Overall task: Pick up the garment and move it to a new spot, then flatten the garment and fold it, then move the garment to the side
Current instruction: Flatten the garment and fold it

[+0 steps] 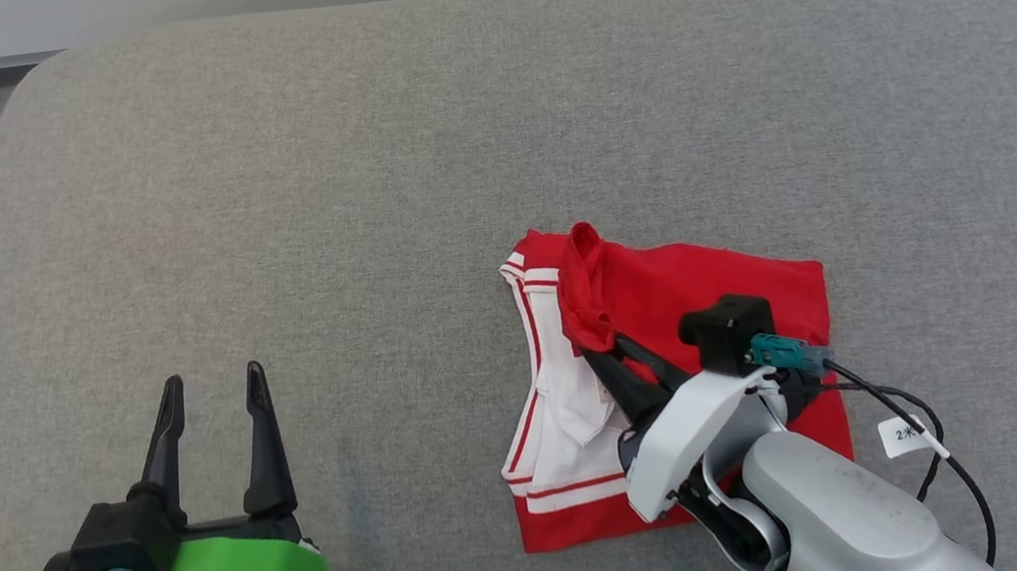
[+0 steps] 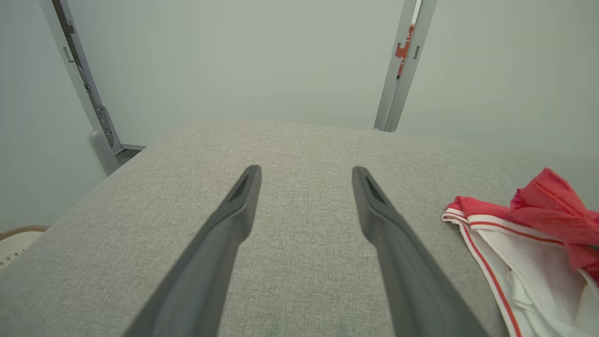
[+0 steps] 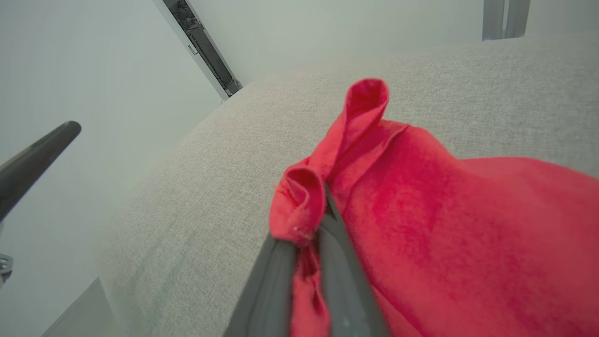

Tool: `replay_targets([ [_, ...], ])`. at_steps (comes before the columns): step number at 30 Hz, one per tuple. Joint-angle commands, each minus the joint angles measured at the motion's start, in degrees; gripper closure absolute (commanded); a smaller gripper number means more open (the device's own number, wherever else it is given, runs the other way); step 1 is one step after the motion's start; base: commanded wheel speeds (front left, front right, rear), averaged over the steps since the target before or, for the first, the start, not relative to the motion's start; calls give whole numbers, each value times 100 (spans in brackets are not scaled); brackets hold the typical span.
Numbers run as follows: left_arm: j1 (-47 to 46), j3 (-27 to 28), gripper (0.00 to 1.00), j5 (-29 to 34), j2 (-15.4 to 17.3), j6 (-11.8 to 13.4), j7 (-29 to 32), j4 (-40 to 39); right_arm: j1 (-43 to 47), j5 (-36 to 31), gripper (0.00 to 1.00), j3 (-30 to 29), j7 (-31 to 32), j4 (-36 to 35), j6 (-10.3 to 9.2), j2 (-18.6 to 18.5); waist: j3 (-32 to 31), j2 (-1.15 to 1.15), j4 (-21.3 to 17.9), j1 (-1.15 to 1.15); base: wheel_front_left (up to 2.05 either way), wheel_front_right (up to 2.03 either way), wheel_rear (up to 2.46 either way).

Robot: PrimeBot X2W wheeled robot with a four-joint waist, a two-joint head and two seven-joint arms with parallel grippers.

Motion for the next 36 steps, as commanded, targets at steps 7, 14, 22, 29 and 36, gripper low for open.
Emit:
replay_targets([
  [7,53,59,0,-26,10,64,-10,63,-261,114,0,51,-227,356,0,-26,-119,0,-131,0,0,0,0],
  [14,162,127,0,68,10,28,-10,36,245,-503,0,-956,-243,-423,0,-325,-319,0,-409,0,0,0,0],
  [22,261,195,0,127,10,-2,-10,0,1254,-802,0,-1979,-246,-1510,0,-759,-450,0,-647,0,0,0,0],
  [29,355,270,0,194,11,-23,-10,4,2070,-1177,0,-2589,-247,-2335,1,-719,-551,0,-792,0,0,0,0],
  [36,491,332,0,259,11,-40,-10,11,2703,-1617,0,-2949,-247,-2919,1,-556,-688,0,-904,0,0,0,0],
])
